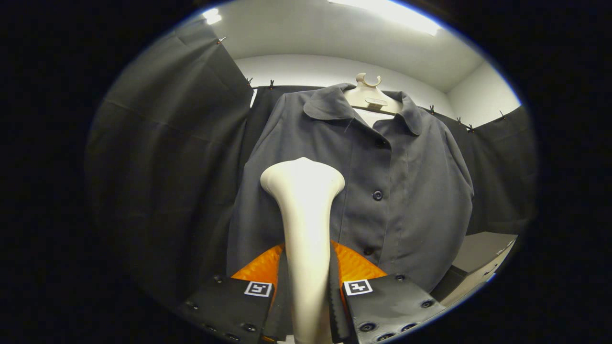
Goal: Iron the clothes twice with a garment steamer, once on the left side and once on the right side.
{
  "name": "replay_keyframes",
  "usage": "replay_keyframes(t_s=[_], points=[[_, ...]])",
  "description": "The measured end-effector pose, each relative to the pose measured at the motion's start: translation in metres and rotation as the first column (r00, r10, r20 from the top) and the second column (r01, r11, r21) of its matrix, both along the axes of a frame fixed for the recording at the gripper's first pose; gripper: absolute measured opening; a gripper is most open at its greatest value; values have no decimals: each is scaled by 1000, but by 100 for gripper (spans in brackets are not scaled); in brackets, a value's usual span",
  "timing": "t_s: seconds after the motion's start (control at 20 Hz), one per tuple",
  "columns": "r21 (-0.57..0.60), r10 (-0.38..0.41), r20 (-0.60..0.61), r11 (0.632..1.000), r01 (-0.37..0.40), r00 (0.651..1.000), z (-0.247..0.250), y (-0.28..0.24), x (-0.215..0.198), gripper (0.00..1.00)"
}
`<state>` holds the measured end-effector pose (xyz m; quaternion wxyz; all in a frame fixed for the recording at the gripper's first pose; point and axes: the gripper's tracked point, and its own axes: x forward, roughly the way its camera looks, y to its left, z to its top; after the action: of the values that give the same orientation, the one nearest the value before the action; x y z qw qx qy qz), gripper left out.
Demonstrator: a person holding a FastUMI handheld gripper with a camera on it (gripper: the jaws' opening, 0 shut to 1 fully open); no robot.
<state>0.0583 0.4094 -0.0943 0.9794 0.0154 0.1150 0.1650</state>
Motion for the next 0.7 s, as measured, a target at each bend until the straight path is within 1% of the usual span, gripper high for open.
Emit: replay_keyframes(t_s=[0.15,0.45,0.7], points=[[-12,5,-27,1000,-5,1000,-19,-1,-18,41],[-46,41,-93,998,-46,995,-66,4,-58,41],[-61,54,-146,996,-63,988,-98,3,-85,41]])
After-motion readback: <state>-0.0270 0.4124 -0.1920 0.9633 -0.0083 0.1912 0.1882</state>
